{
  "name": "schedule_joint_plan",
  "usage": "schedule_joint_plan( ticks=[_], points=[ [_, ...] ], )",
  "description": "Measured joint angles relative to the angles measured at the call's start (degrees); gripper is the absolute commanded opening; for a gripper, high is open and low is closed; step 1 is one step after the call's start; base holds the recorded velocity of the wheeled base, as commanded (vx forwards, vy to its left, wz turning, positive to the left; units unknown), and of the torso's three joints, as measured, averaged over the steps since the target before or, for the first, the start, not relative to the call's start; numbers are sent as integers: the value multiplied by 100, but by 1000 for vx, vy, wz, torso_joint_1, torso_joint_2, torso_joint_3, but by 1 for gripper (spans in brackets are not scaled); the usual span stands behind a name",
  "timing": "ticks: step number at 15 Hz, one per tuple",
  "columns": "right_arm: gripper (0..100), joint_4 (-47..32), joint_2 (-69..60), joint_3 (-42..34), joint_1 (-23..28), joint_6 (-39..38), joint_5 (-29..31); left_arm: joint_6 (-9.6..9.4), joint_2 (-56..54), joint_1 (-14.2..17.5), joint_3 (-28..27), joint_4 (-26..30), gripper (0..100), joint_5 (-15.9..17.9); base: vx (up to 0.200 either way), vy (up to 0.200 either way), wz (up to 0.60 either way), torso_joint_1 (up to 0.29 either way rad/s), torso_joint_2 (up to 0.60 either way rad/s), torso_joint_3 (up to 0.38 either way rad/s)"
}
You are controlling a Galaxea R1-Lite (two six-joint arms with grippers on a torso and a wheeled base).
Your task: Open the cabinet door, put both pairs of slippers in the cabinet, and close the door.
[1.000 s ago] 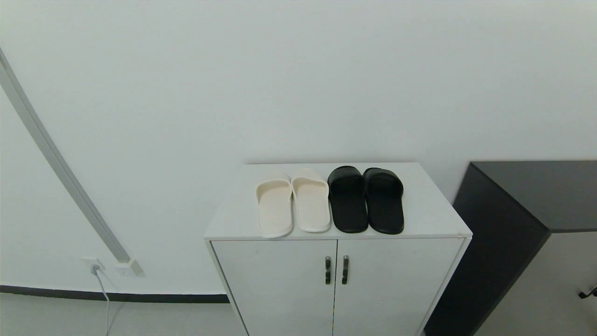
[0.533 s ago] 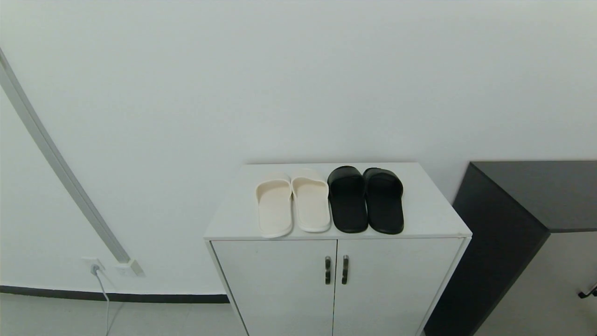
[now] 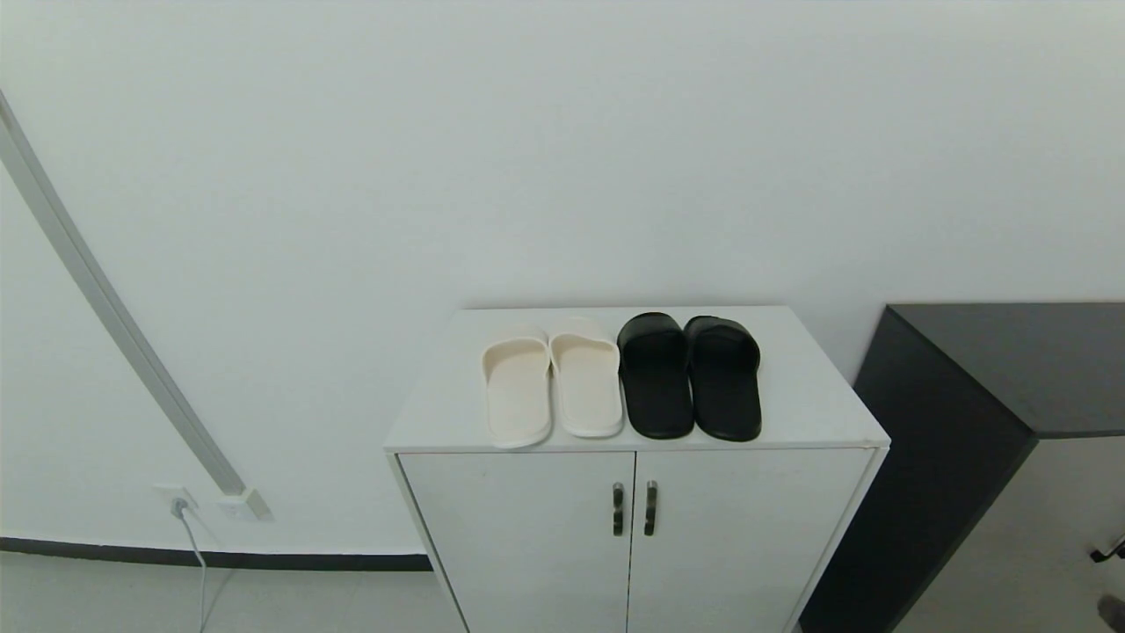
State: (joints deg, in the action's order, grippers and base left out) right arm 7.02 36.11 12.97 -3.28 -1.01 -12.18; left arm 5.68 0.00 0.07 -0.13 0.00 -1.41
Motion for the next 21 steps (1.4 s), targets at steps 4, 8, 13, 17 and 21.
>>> schedule_joint_plan(
  ticks=[4,8,13,17,21],
  points=[
    [100,560,1805,1287,-578,-185,197,-5,0,0,-5,0,0,5,0,0,0,0,0,0],
    [100,661,3345,2870,-2078,-374,1469,0,0,0,-5,0,0,5,0,0,0,0,0,0],
    [100,740,5080,4295,-3233,-1258,3137,-2,0,-5,-2,0,0,-6,0,0,0,0,0,0],
    [100,1727,6365,4849,-3451,-1360,4036,-5,0,2,-2,0,0,0,0,0,0,0,0,0],
    [100,2442,7240,4920,-3561,-1365,4511,-7,0,0,-5,0,0,2,0,0,0,0,0,0]
  ],
)
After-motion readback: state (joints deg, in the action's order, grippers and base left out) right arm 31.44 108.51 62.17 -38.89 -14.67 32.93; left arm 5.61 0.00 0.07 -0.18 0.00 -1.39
